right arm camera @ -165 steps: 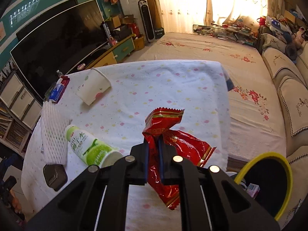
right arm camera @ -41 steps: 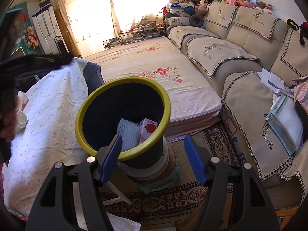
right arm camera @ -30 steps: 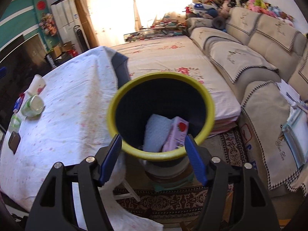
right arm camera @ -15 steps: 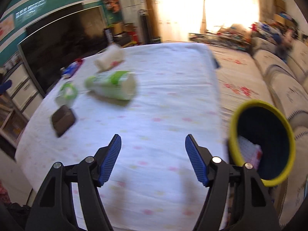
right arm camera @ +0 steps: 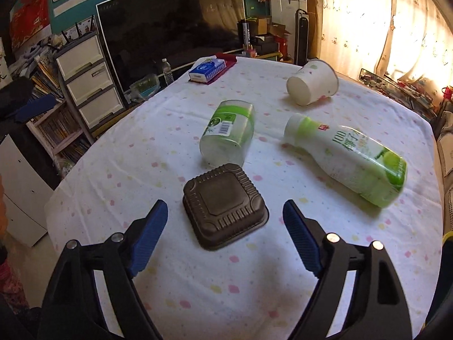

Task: Collect trash
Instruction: 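Reach the right tool to the dark brown square container and grasp it, then carry the brown container with the right tool over the bin and release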

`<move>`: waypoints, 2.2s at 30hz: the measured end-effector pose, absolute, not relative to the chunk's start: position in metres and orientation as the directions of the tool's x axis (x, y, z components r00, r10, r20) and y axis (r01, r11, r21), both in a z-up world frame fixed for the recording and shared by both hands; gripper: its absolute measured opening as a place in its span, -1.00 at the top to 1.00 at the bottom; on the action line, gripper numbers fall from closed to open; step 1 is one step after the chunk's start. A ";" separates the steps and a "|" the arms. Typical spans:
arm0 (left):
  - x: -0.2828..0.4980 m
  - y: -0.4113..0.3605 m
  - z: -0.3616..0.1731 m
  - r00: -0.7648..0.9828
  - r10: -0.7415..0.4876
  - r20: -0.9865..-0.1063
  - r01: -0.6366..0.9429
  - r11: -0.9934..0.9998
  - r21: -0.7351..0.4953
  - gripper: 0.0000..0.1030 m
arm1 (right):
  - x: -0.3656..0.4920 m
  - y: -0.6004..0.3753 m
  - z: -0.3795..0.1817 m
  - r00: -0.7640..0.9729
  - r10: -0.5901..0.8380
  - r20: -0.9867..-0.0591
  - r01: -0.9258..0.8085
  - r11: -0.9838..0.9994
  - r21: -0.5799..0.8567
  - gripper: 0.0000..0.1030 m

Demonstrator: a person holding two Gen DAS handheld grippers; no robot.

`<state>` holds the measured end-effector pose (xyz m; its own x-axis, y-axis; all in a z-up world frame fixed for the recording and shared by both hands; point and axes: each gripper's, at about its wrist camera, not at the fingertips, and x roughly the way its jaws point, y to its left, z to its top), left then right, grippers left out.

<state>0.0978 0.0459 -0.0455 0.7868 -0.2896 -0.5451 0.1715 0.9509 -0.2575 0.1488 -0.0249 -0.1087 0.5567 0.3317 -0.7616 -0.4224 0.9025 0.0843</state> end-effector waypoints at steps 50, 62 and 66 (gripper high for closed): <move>0.139 -0.046 -0.080 0.675 -0.370 -0.638 0.274 0.929 -0.249 -0.88 | 0.104 -0.428 -0.142 0.540 -0.247 -0.805 0.448 0.894 0.025 -0.35; 0.159 -0.072 -0.088 0.649 -0.361 -0.670 0.291 0.931 -0.219 -0.88 | 0.109 -0.452 -0.155 0.523 -0.270 -0.808 0.509 0.859 0.043 -0.60; 0.171 -0.077 -0.096 0.633 -0.353 -0.689 0.282 0.934 -0.219 -0.88 | 0.103 -0.438 -0.147 0.541 -0.275 -0.795 0.491 0.871 0.034 -0.61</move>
